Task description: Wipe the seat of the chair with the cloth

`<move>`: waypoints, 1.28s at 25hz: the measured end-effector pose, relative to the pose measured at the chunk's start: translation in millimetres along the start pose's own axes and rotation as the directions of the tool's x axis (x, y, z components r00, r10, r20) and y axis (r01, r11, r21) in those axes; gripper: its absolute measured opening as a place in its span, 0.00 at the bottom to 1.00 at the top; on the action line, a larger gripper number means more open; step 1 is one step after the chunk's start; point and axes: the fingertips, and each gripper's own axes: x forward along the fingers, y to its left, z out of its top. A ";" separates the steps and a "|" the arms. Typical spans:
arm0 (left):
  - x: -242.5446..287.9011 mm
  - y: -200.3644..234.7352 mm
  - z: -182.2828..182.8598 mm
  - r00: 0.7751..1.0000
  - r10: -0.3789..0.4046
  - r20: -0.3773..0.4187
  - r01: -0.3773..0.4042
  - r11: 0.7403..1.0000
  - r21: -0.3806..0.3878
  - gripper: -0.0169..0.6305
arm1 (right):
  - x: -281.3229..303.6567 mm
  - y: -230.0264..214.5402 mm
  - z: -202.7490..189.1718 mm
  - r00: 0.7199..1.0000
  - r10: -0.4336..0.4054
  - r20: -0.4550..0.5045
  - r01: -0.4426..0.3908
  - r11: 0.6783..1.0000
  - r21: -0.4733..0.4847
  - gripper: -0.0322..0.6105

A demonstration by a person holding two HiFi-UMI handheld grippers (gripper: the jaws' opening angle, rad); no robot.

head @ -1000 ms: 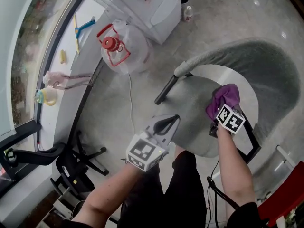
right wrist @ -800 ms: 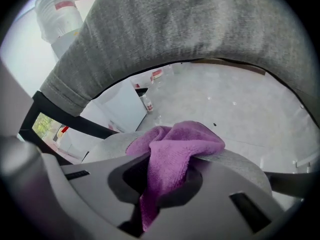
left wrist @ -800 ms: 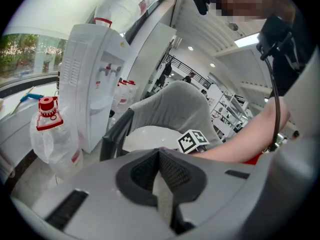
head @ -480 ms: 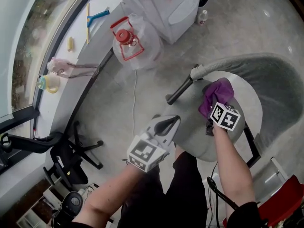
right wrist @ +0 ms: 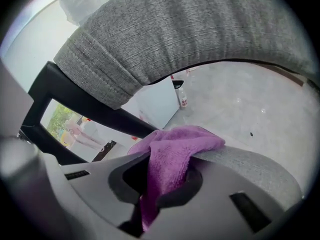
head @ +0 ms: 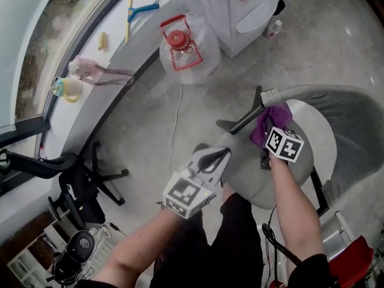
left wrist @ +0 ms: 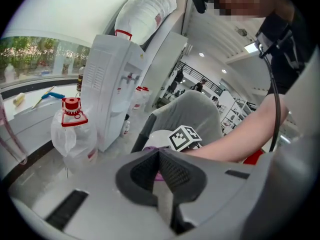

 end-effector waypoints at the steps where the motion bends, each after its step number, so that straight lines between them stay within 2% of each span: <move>1: -2.4 2.3 0.0 1.000 0.005 0.002 -0.005 1.000 -0.004 0.03 | 2.5 6.2 1.7 1.000 0.012 -0.004 -0.012 1.000 -0.012 0.09; 9: -17.1 17.2 -0.1 1.000 0.027 0.014 -0.027 1.000 -0.015 0.03 | 17.2 47.7 6.7 0.997 0.072 -0.032 -0.073 0.996 -0.053 0.09; 14: -25.7 16.3 4.8 1.000 0.013 0.014 -0.013 1.000 -0.001 0.03 | -2.9 63.1 13.6 0.993 0.112 0.019 -0.112 0.993 -0.039 0.09; 25: -42.9 -27.6 63.3 0.995 -0.090 0.048 0.084 0.991 0.106 0.03 | -111.9 80.2 42.6 0.975 0.124 0.185 -0.113 0.991 -0.071 0.09; 28: -53.0 -43.1 83.6 0.990 -0.125 0.064 0.114 0.982 0.147 0.03 | -152.8 82.8 56.4 0.964 0.105 0.245 -0.088 0.993 -0.081 0.09; 32: -65.6 -57.8 106.0 0.985 -0.141 0.095 0.124 0.978 0.166 0.03 | -208.0 84.5 74.0 0.940 0.088 0.330 -0.058 0.993 -0.100 0.09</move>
